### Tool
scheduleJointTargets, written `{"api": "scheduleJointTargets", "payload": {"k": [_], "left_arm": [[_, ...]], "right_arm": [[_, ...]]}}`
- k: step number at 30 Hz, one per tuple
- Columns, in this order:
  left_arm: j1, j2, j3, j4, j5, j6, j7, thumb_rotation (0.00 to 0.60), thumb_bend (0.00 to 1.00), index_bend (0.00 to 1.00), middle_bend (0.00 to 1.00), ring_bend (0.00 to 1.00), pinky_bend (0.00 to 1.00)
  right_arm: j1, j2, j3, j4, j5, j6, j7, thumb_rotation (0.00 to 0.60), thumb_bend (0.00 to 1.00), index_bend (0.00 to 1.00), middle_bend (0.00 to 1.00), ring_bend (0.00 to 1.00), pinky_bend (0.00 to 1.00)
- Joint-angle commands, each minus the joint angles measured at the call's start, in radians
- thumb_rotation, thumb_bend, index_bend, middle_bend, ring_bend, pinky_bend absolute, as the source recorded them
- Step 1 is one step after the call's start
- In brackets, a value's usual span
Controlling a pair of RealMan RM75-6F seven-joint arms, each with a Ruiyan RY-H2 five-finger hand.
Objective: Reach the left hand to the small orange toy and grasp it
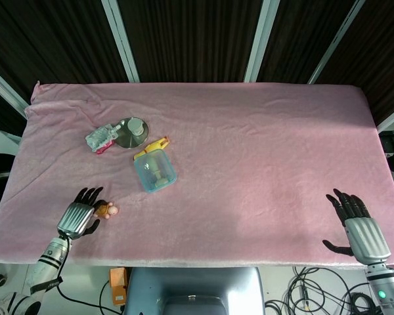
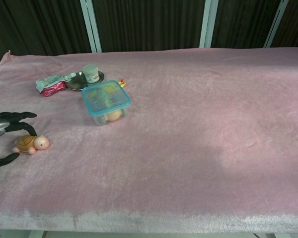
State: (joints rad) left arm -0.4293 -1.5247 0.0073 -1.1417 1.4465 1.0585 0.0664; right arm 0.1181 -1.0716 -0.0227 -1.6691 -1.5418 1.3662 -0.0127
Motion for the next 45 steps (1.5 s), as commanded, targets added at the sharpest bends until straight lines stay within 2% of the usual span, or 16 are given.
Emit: {"api": "scheduleJointTargets", "payload": {"k": [1,5,8,11,13,22,26,29,30,32,34,35,40,43,45], "left_arm": [[-0.004,-0.008,-0.008,0.010,-0.005,0.002,0.006,0.600,0.41,0.34,0.00,0.00,0.00],[-0.007,-0.012,-0.018,0.019,-0.012,0.005,0.008,0.600,0.40,0.43,0.00,0.00,0.00],[-0.007,-0.021,-0.021,0.034,-0.003,0.021,-0.007,0.600,0.42,0.60,0.02,0.00,0.00],[-0.008,-0.033,-0.018,0.054,0.015,0.033,-0.062,0.600,0.47,0.77,0.09,0.00,0.00],[-0.008,-0.042,-0.016,0.071,0.026,0.046,-0.078,0.600,0.49,0.84,0.12,0.00,0.00],[-0.007,-0.077,-0.020,0.110,0.051,0.093,-0.101,0.600,0.50,0.88,0.16,0.00,0.01],[-0.010,-0.076,-0.018,0.105,0.058,0.096,-0.119,0.600,0.45,0.78,0.17,0.00,0.03],[-0.010,-0.070,-0.018,0.098,0.054,0.093,-0.095,0.600,0.39,0.65,0.15,0.00,0.03],[-0.008,-0.064,-0.015,0.090,0.051,0.089,-0.090,0.600,0.38,0.54,0.12,0.00,0.02],[0.000,-0.046,-0.016,0.051,0.027,0.068,-0.092,0.600,0.38,0.25,0.05,0.00,0.02],[0.011,-0.001,-0.014,-0.034,0.003,0.050,-0.104,0.600,0.38,0.06,0.01,0.00,0.01],[0.021,0.026,-0.010,-0.077,0.004,0.064,-0.094,0.600,0.38,0.01,0.00,0.00,0.01],[0.089,0.140,0.027,-0.253,0.043,0.178,-0.052,0.600,0.34,0.00,0.00,0.00,0.02],[0.139,0.229,0.075,-0.360,0.097,0.253,-0.075,0.600,0.32,0.00,0.00,0.00,0.04],[0.181,0.274,0.105,-0.389,0.144,0.328,-0.076,0.600,0.32,0.00,0.00,0.00,0.03]], "right_arm": [[0.001,0.000,-0.003,-0.001,-0.003,-0.003,-0.002,0.600,0.25,0.00,0.00,0.00,0.00],[0.000,0.000,-0.004,-0.002,-0.006,-0.004,-0.005,0.600,0.25,0.00,0.00,0.00,0.00],[0.001,-0.002,-0.004,-0.002,-0.005,-0.009,-0.010,0.600,0.25,0.00,0.00,0.00,0.00],[0.003,-0.003,-0.006,-0.003,-0.007,-0.012,-0.015,0.600,0.25,0.00,0.00,0.00,0.00],[0.003,-0.003,-0.006,-0.004,-0.007,-0.014,-0.017,0.600,0.25,0.00,0.00,0.00,0.00],[0.006,-0.004,-0.006,-0.004,-0.008,-0.020,-0.017,0.600,0.25,0.00,0.00,0.00,0.00],[0.007,-0.007,-0.004,-0.002,-0.009,-0.019,-0.016,0.600,0.25,0.00,0.00,0.00,0.00],[0.007,-0.007,-0.004,-0.003,-0.007,-0.021,-0.017,0.600,0.25,0.00,0.00,0.00,0.00],[0.008,-0.007,-0.004,-0.003,-0.007,-0.021,-0.018,0.600,0.25,0.00,0.00,0.00,0.00],[0.008,-0.010,-0.003,-0.002,-0.009,-0.020,-0.019,0.600,0.25,0.00,0.00,0.00,0.00],[0.009,-0.015,-0.002,0.002,-0.011,-0.018,-0.023,0.600,0.25,0.00,0.00,0.00,0.00],[0.009,-0.018,-0.002,0.003,-0.010,-0.020,-0.024,0.600,0.25,0.00,0.00,0.00,0.00],[0.015,-0.028,-0.004,0.006,-0.008,-0.035,-0.042,0.600,0.25,0.00,0.00,0.00,0.00],[0.023,-0.034,-0.006,0.003,-0.004,-0.053,-0.052,0.600,0.25,0.00,0.00,0.00,0.00],[0.025,-0.034,-0.006,0.001,-0.004,-0.056,-0.052,0.600,0.25,0.00,0.00,0.00,0.00]]}}
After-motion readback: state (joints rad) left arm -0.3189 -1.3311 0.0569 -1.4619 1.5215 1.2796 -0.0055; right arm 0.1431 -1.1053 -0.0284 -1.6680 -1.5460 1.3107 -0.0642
